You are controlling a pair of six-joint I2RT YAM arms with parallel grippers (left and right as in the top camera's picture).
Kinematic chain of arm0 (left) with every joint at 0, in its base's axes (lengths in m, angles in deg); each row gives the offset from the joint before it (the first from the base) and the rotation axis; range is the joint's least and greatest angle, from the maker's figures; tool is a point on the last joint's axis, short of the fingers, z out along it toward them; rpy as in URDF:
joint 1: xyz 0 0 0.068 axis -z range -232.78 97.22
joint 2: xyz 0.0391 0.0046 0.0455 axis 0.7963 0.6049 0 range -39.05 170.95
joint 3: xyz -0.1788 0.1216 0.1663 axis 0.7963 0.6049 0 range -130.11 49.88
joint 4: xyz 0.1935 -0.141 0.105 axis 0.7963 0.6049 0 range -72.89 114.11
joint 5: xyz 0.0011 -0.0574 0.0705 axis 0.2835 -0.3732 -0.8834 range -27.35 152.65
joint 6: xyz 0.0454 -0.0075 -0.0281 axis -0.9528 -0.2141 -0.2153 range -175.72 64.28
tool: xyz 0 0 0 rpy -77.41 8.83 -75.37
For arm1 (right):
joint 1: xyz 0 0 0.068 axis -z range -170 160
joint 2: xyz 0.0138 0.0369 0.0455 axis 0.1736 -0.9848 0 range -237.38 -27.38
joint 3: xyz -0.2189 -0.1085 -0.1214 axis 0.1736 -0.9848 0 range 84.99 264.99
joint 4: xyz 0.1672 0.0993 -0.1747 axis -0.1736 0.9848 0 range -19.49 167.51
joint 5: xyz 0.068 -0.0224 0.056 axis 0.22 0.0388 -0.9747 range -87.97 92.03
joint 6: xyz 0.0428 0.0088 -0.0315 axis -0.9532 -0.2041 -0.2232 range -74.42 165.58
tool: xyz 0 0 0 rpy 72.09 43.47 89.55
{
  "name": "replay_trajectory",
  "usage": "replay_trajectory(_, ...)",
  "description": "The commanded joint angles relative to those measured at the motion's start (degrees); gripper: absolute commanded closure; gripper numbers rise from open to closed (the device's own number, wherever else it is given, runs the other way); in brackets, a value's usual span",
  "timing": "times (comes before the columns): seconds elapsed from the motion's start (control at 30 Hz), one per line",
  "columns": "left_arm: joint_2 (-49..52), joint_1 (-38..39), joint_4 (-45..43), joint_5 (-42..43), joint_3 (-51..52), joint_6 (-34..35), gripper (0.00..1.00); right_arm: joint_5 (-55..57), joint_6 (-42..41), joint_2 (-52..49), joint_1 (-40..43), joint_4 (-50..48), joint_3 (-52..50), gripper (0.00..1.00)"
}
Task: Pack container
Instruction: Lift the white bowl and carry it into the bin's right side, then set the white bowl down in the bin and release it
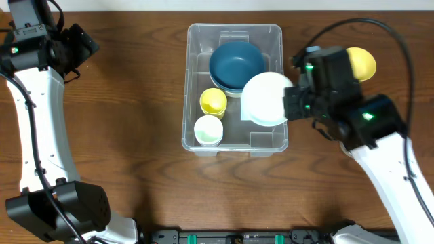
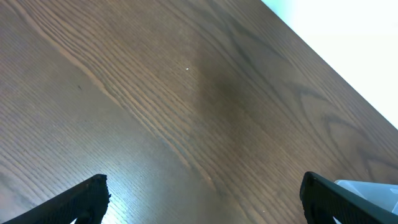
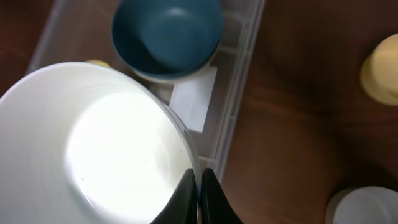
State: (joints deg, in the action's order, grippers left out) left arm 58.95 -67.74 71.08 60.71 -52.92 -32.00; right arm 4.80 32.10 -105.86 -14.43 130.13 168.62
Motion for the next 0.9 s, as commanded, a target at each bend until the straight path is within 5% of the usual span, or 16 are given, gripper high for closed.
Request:
replay_trajectory(0.0,0.11,-0.24,0.22,-0.70,-0.55,-0.57,0.02,2.19,-1.99,-4.15,-1.90,0.17,1.07,0.99)
replay_trajectory(0.87,0.11,-0.24,0.22,-0.70,-0.55,-0.57,0.02,2.14,-1.05,-27.93,-5.20,-2.10,1.07,0.99)
